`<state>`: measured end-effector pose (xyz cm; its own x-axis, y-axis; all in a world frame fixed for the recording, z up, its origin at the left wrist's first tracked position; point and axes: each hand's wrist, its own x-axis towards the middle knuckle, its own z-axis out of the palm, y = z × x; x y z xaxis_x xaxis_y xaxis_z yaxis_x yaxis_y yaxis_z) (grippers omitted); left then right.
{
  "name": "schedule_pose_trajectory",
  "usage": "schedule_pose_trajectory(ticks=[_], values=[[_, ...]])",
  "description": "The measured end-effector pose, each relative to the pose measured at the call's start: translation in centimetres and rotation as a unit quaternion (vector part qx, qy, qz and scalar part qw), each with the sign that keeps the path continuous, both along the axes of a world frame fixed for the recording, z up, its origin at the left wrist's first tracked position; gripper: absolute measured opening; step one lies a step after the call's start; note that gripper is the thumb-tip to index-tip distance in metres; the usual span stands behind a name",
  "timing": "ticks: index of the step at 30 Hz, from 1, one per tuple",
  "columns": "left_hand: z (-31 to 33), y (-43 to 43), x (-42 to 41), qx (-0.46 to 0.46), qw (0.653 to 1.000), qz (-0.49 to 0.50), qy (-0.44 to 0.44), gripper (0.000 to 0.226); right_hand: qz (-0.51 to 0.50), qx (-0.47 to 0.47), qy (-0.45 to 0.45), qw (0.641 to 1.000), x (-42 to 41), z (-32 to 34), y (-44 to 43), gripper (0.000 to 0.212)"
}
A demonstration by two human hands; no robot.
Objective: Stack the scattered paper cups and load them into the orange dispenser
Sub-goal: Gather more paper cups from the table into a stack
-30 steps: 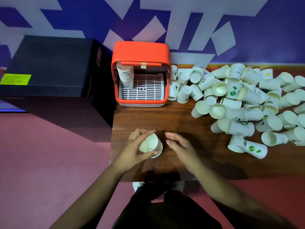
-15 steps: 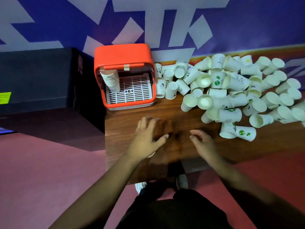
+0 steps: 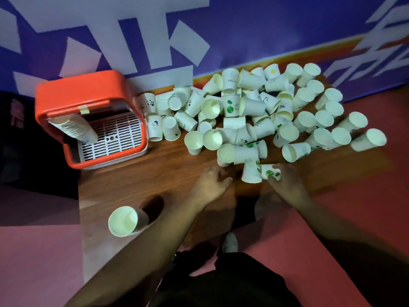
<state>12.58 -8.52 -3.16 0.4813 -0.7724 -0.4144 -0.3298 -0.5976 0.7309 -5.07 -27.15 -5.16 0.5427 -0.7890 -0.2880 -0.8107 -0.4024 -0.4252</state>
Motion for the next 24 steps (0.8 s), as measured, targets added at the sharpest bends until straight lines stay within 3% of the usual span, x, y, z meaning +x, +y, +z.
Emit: schedule_pose_trajectory(ticks=[5,9,17,21,24], values=[[-3.0,-6.3,-3.2,0.068,0.994,0.045,0.072,0.044,-0.071,0.002,-0.006,0.997,-1.0,-2.3,-3.8,0.051],[-5.8,-10.0,-4.4,0.07,0.973,0.16,0.148,0.07,-0.12,0.014,-0.024,0.992,-0.7,-3.7,-4.9,0.049],[-11.3,-12.8,-5.8,0.114,0.961,0.192,0.163,0.108,-0.149,0.1,-0.07,0.981,-1.3,-5.6,-6.6,0.043],[-10.3,-11.5,-6.6,0.102,0.955,0.202,0.19,0.102,-0.156,0.123,-0.123,0.972,-2.6,-5.7,-6.6,0.036],[-9.0,-9.7,-7.0,0.108,0.944,0.236,0.203,0.092,-0.103,0.13,-0.147,0.975,-3.5,-5.1,-7.0,0.022]])
